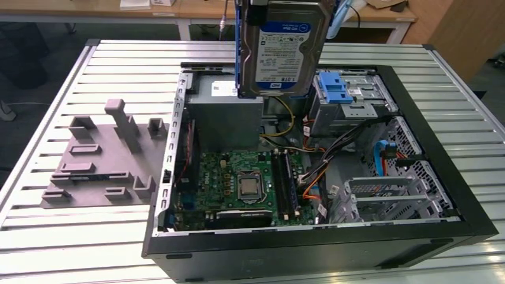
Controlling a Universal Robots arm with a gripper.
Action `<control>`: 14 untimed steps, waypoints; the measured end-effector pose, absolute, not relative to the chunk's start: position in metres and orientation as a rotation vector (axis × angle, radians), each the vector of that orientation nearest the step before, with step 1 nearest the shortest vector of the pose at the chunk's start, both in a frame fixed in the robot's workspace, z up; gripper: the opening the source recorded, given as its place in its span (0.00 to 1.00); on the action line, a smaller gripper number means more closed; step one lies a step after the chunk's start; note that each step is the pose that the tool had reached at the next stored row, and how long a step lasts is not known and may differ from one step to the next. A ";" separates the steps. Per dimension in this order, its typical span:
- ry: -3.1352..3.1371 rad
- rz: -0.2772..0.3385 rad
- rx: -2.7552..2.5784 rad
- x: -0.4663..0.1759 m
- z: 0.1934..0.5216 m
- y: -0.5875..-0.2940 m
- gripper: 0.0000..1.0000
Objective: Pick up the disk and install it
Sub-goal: 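Pick up the disk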
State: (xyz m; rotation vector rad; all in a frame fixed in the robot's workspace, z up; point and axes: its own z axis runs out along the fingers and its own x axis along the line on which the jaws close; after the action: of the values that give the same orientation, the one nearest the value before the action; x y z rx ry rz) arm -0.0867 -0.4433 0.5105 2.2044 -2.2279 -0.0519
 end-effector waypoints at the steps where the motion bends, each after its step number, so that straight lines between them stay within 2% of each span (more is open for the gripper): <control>1: -2.228 -0.052 2.204 -0.087 0.511 -0.443 0.36; 14: -2.227 -0.051 2.204 -0.087 0.511 -0.449 0.36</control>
State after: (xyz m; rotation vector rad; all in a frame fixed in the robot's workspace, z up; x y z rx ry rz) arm -0.0866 -0.4485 0.5106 2.2040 -2.2274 -0.0510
